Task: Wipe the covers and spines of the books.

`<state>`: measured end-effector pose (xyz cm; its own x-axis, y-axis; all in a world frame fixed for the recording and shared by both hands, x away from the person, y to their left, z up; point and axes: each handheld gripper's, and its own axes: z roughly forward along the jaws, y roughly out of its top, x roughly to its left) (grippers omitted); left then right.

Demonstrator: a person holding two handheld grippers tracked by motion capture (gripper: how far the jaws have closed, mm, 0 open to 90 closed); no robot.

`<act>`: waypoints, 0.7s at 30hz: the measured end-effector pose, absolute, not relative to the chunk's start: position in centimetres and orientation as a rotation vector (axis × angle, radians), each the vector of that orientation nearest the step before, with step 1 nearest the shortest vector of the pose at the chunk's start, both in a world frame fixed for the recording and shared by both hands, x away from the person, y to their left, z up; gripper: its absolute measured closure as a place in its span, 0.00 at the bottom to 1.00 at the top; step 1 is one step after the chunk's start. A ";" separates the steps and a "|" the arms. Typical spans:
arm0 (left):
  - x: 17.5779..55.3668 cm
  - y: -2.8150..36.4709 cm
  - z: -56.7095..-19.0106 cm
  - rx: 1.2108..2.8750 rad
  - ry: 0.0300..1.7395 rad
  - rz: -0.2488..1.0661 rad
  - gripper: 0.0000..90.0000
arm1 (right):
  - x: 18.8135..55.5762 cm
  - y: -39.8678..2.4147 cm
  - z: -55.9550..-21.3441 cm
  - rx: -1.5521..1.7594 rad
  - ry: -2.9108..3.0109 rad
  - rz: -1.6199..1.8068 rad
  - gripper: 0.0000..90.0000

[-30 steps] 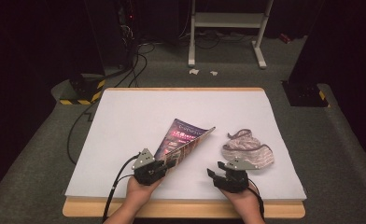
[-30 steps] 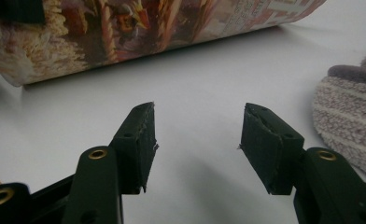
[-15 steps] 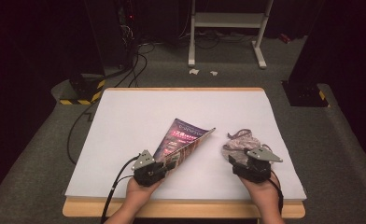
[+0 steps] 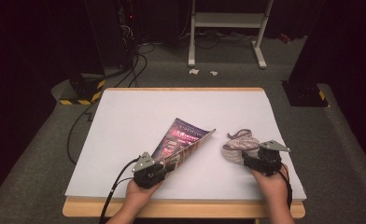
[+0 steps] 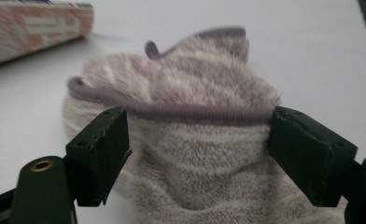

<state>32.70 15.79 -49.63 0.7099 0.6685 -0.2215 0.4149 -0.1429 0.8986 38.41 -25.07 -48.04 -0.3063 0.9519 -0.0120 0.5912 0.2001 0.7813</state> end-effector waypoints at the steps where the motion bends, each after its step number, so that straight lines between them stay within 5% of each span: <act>1: 32.7 15.8 -49.7 1.772 0.861 0.275 0.93 | 38.8 -25.2 -48.4 1.450 1.984 0.927 0.22; 8: 32.7 15.9 -49.8 1.771 0.865 0.268 0.93 | 40.0 -24.5 -50.0 1.493 2.054 0.790 0.21; 21: 32.6 15.9 -49.8 1.775 0.866 0.262 0.93 | 39.2 -23.8 -49.9 1.383 2.090 0.842 0.72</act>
